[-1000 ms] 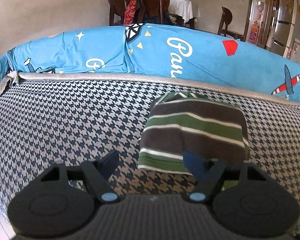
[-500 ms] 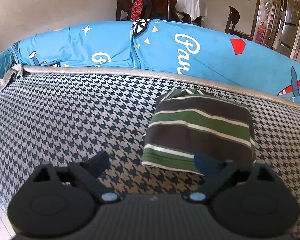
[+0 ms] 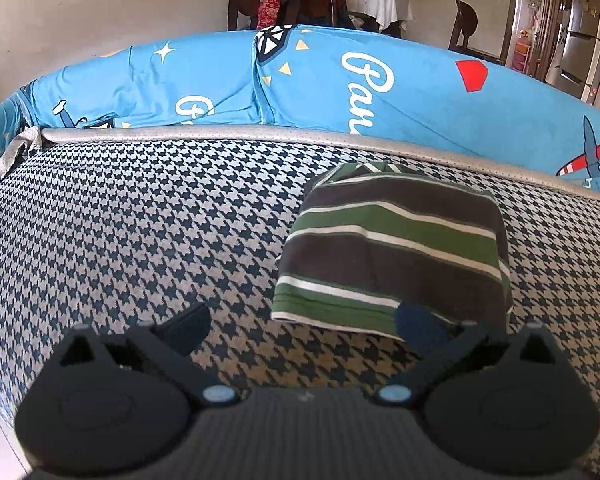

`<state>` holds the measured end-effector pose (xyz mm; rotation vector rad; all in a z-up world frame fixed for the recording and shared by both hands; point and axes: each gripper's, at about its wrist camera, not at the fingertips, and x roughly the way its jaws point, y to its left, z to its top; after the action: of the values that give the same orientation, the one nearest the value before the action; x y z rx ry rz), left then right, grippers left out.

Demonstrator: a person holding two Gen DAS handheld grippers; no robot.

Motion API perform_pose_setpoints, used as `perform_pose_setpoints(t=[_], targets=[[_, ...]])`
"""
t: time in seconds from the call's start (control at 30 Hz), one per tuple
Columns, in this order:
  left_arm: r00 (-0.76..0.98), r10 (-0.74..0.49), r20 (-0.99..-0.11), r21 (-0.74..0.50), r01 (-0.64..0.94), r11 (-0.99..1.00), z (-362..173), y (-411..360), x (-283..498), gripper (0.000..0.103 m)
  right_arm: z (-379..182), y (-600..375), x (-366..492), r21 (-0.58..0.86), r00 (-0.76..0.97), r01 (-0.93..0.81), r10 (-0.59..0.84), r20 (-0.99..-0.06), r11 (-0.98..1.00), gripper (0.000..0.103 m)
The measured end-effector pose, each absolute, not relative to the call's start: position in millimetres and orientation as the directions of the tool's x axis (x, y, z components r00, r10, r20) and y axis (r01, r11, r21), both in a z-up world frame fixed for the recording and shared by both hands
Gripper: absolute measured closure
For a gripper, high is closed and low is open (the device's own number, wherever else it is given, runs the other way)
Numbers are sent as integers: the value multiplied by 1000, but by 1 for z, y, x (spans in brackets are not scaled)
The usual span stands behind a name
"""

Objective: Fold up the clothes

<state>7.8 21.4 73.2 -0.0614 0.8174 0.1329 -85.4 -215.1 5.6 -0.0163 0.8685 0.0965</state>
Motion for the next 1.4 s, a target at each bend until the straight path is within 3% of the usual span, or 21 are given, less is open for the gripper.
perform_pose_setpoints(t=[0.37, 0.57, 0.87, 1.0, 1.2, 1.4], targets=[[670, 114, -734, 18, -149, 989, 69, 21, 17, 0, 25, -209, -62, 33, 622, -195, 149, -768, 980, 77], [682, 136, -718, 21, -173, 985, 71, 26, 26, 0, 39, -207, -38, -29, 639, -286, 168, -751, 958, 77], [673, 160, -722, 13, -218, 976, 72, 42, 45, 0, 43, -211, -6, 89, 604, -279, 247, -757, 956, 71], [664, 167, -729, 5, -239, 971, 71, 50, 53, 0, 47, -206, 4, 95, 617, -303, 271, -739, 948, 61], [646, 162, -746, -17, -262, 965, 67, 60, 67, 0, 49, -195, 20, 126, 616, -339, 321, -720, 932, 57], [643, 149, -751, -20, -248, 969, 66, 56, 78, 0, 45, -181, 37, 138, 607, -368, 350, -713, 920, 42]])
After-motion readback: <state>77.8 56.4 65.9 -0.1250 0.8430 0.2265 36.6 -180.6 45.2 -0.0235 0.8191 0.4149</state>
